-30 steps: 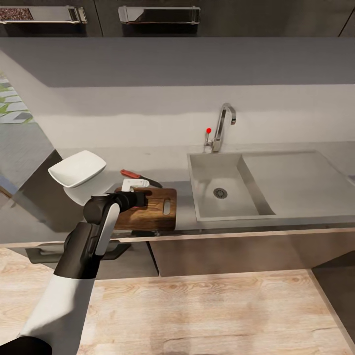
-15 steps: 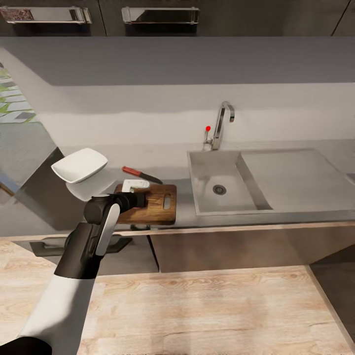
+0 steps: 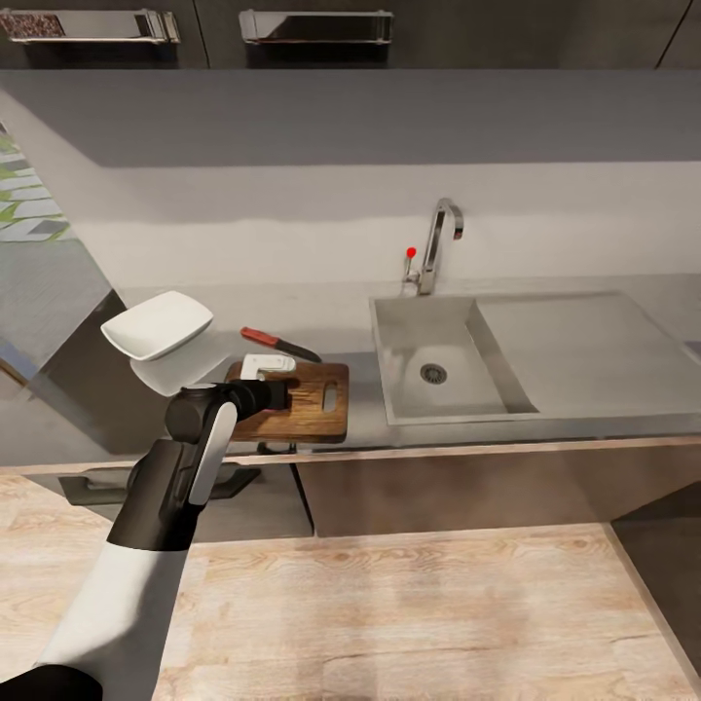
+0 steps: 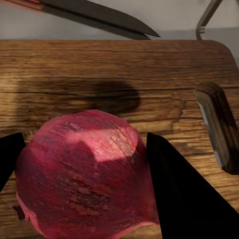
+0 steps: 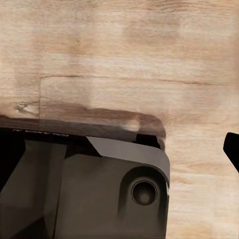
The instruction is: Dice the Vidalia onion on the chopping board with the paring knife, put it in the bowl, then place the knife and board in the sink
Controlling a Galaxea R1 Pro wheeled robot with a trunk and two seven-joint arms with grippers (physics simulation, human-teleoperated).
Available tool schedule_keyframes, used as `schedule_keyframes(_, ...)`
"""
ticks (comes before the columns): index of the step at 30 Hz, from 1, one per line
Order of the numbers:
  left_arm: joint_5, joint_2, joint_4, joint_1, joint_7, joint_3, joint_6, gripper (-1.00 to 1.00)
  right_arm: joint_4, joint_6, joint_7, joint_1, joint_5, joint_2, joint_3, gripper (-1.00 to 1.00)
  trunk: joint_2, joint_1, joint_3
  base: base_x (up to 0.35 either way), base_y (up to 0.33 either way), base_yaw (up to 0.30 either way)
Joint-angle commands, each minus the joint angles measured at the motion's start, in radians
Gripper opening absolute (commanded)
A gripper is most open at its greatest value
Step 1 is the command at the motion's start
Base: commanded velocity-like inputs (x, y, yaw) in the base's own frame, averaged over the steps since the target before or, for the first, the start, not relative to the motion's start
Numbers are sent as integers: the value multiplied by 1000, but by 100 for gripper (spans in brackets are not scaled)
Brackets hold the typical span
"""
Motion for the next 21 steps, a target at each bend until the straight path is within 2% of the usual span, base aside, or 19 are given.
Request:
schedule_keyframes(1, 7, 0, -1, -1, 5, 0, 4, -100, 1, -4, -1, -1, -7, 0, 7, 100, -1, 0, -2, 21, 0, 0)
schedule_keyframes(9, 7, 0, -1, -1, 4, 0, 4, -100, 1, -4, -1, -1, -7, 1, 7, 100, -1, 0, -2, 138, 0, 0)
schedule_keyframes(21, 6, 0, -1, -1, 5, 0, 4, -100, 1, -4, -1, -1, -6, 1, 7, 100, -1, 0, -2, 9, 0, 0)
